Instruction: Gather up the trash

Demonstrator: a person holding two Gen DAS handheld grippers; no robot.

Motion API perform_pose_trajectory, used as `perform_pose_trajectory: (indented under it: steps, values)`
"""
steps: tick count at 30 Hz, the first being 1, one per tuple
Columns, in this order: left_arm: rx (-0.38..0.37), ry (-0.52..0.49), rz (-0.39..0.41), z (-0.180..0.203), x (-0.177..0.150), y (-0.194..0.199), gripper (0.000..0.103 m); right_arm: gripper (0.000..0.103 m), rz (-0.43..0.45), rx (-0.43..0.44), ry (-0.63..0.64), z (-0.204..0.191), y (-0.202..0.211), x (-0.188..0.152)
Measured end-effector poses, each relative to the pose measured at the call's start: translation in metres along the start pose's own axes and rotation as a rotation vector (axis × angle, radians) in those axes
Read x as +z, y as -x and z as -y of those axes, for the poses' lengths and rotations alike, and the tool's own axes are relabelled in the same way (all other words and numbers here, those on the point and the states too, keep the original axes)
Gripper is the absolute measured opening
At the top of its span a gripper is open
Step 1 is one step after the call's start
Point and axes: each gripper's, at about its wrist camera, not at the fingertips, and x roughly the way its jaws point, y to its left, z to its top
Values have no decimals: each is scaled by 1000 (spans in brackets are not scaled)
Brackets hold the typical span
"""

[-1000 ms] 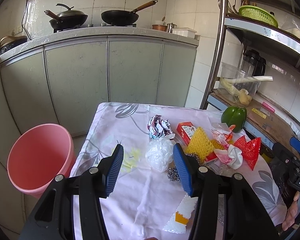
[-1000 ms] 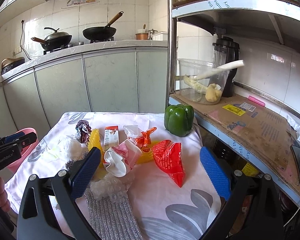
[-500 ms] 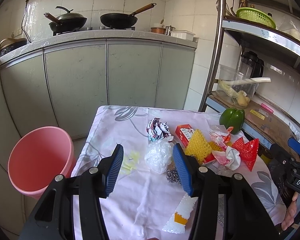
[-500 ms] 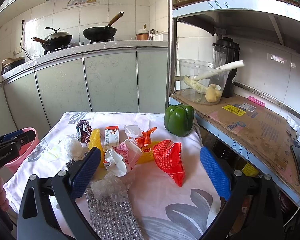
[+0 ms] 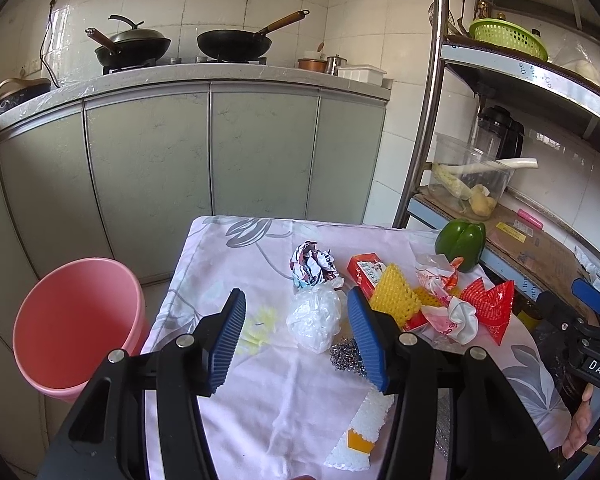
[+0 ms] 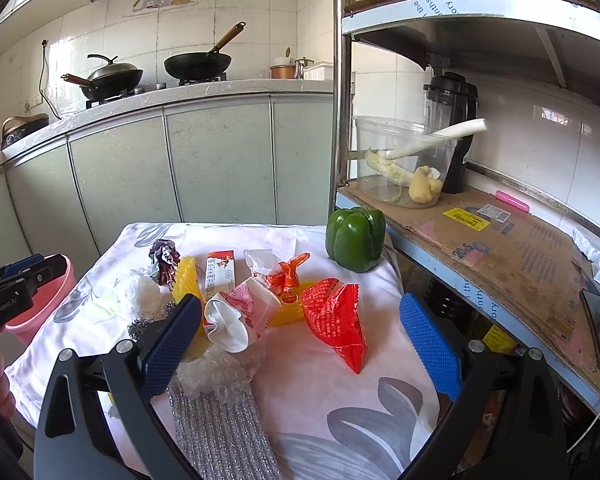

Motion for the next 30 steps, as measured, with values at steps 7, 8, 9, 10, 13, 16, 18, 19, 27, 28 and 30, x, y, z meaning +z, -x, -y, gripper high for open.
perform_pose_trajectory:
  steps: [7,8,9,10,13,16,18,19,27,28,30]
  values:
    - [-30,30,-26,-5,3,-11,54,100,-10,-3,-12,8,-6,-1]
    - [-41,36,-38,-5,4,-14,54,100,-10,-4,-14,8,-7,-1]
    - [-46,38,-48,-6,4,-17,54,100,-11,-4,-17,11,-8,-1]
    - [-48,38,-57,-7,4,-20,54,100,-13,-4,-20,12,-9,-1]
    - [-71,37,-82,-6,6,-30,54,100,-19,-1,-35,16,-11,-1]
    - [-77,24,-111,-1,7,-42,54,100,-28,4,-51,21,-15,-1]
    - [-81,13,-138,3,7,-52,54,100,-38,17,-63,24,-18,-1]
    - [-78,8,-148,5,6,-56,54,100,-41,26,-69,25,-20,0]
    - [-58,-18,-233,13,0,-100,54,90,-64,112,-68,22,-30,7]
    - [-56,-19,-242,13,0,-104,54,88,-67,125,-66,20,-32,8]
    - [-57,-18,-253,12,-1,-112,54,85,-76,153,-61,14,-35,10]
